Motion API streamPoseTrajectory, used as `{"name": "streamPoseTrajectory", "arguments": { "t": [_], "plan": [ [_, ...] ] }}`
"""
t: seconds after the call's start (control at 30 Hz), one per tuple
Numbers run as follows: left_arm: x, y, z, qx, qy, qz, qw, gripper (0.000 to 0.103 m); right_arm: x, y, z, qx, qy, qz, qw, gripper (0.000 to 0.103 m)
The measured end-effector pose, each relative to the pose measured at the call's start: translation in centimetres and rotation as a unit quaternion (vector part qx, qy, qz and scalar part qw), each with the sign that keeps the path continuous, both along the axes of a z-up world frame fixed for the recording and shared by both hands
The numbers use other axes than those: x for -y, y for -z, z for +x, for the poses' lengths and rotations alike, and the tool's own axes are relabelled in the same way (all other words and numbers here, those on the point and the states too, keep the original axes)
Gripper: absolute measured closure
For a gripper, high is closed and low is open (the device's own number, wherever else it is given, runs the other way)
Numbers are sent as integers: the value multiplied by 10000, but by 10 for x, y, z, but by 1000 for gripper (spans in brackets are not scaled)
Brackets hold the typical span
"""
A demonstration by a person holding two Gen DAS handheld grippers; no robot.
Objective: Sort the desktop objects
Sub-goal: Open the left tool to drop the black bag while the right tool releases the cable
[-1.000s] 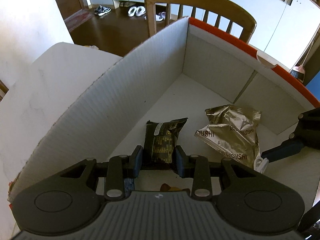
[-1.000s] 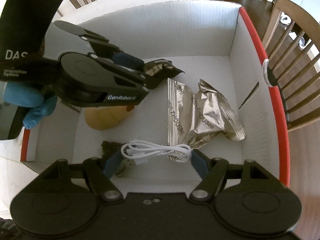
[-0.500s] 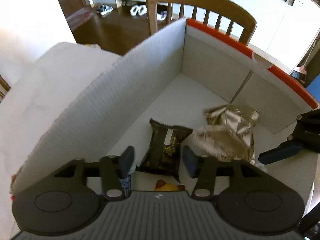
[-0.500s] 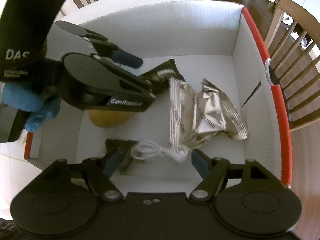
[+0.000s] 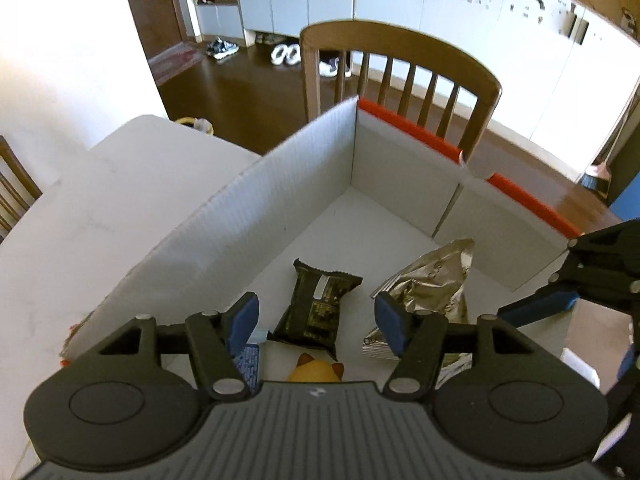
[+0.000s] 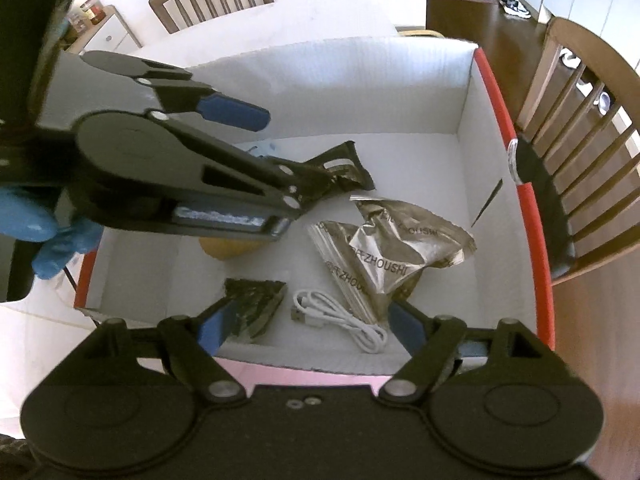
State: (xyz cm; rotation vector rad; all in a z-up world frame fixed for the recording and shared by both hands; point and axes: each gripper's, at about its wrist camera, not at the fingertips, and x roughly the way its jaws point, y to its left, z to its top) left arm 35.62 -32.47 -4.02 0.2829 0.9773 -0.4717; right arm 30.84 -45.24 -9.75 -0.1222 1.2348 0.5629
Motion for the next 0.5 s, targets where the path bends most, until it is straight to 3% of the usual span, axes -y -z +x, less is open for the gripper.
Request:
{"name": "streamPoseTrajectory", "arguments": {
  "t": [0.5],
  "plan": [
    [-45, -39, -40, 294, -605, -447, 9967, 40, -3, -24, -17, 317, 3, 108, 9994, 16]
  ]
}}
